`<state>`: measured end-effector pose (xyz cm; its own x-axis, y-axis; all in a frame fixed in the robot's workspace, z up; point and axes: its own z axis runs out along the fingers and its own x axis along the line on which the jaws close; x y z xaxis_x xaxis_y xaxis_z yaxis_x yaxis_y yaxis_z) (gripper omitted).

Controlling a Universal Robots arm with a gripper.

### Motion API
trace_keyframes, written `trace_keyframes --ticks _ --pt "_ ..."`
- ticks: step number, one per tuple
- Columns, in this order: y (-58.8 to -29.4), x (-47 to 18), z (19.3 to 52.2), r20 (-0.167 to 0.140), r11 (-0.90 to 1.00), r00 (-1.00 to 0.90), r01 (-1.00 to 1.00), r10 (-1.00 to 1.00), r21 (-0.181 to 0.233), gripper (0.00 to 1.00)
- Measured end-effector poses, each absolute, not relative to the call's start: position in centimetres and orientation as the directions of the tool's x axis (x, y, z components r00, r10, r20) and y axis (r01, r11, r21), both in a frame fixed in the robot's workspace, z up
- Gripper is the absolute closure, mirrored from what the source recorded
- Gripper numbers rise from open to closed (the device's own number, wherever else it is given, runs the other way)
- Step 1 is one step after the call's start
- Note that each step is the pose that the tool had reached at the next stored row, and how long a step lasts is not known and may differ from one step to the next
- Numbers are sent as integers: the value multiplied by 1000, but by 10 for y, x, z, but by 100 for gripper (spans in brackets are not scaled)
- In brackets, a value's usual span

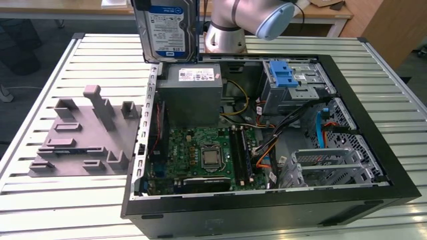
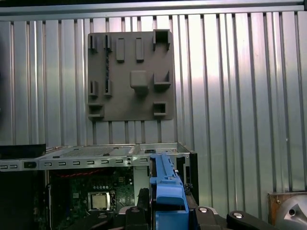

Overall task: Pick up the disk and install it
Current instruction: 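Pick up the disk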

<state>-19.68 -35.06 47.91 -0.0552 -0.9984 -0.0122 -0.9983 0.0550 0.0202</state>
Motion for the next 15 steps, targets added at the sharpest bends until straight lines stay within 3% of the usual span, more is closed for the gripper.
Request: trace_keyframes --ticks 15 --pt "-351 -185 479 -12 55 -55 -998 -998 20 63"
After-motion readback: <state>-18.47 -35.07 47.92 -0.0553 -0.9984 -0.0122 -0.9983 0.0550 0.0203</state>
